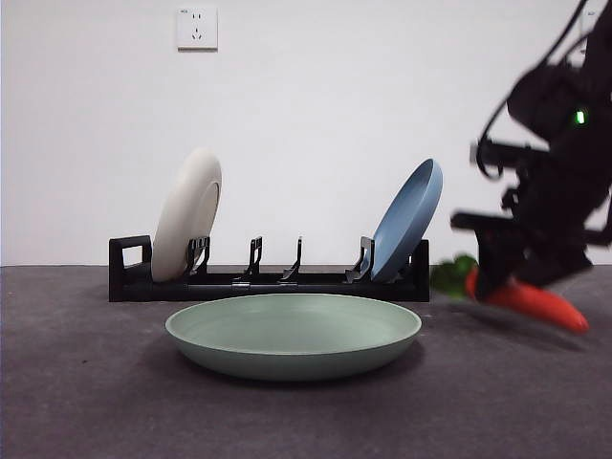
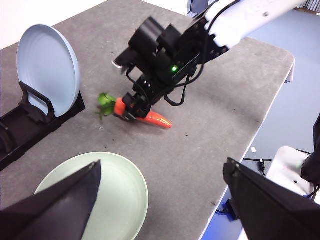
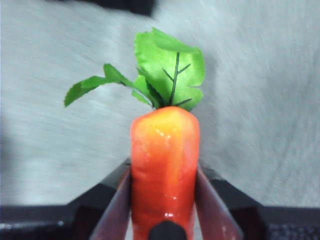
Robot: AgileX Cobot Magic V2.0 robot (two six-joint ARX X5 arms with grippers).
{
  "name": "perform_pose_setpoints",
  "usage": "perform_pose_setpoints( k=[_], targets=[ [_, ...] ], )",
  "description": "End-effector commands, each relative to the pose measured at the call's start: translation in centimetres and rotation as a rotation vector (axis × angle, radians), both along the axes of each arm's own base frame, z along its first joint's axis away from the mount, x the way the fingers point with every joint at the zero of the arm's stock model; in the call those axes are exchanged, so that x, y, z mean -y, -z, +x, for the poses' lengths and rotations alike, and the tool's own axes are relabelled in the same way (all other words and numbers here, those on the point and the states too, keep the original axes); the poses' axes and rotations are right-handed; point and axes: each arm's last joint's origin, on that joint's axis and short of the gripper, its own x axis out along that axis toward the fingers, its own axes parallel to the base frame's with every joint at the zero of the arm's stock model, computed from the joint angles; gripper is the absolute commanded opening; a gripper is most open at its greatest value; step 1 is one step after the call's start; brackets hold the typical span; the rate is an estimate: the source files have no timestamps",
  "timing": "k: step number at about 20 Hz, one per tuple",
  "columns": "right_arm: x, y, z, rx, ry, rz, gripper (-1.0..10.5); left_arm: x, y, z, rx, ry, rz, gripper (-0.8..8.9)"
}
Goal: Take the green plate from the plate rack,put the plate on the table,take the carrot from the table,put the carrot in the plate
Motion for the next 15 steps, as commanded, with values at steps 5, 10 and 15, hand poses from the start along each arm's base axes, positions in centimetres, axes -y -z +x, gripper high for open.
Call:
perform_pose_setpoints(
  k=[5,10,15],
  targets=[
    [-6.7,-4.7,-3.7,0.135,-0.172,0.110,-0.2,0.0,-0.1,0.0,-0.001,-0.004,-0.005,4.09],
    [-12.9,-2.2,-5.0,0.147,-0.279,0.169,-0.2,0.0,-0.1,0.0,-0.001,-0.003,-0.005,4.09],
    [-15.3,2.0,-5.0,0.090,-0.314,0.126,-0.2,0.0,-0.1,0.0,-0.002,-0.003,-0.005,4.09]
  ],
)
